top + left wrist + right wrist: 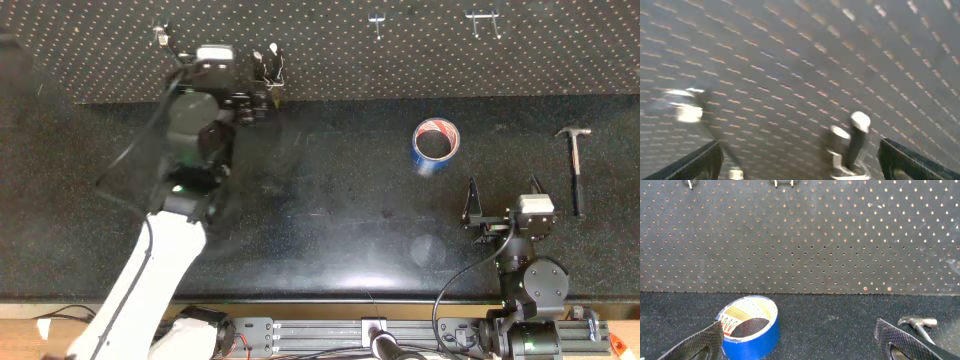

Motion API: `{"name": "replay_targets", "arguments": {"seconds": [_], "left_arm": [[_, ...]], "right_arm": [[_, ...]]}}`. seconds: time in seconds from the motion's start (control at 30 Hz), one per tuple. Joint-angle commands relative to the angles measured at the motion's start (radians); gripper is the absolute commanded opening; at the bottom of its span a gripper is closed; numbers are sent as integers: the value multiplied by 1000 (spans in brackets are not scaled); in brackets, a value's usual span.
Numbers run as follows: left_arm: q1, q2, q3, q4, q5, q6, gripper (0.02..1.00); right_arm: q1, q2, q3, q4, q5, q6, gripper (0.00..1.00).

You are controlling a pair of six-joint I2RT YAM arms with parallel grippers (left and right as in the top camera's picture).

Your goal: Place Tools Onto Pegboard

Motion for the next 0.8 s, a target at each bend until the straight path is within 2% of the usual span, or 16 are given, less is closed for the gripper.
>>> {"name": "replay_targets", "arguments": {"seconds": [0.03,0.1,0.2,0.3,0.5,0.57,0.7,0.8], "left_arm": [[151,-279,-110,-11,154,1,996],[224,-411,-217,-11,222,1,996],[311,-592,-388,9,233,-97,996],[336,-758,-507,12,243,-96,996],[333,-1077,-723,12,267,-97,993],[296,-1187,-800,12,266,-96,996],[255,-1243,-825,-44,266,-93,996],[252,-1243,-825,-172,270,-93,996]], "right_arm": [[-4,-5,-5,-4,5,-7,980],[-4,-5,-5,-4,5,-7,980],[-4,-5,-5,-4,5,-7,980],[-4,-5,-5,-4,5,-7,980],[-4,-5,-5,-4,5,-7,982],[-4,-5,-5,-4,5,-7,980],[-4,-5,-5,-4,5,-7,980],[-4,-5,-5,-4,5,-7,980]]}}
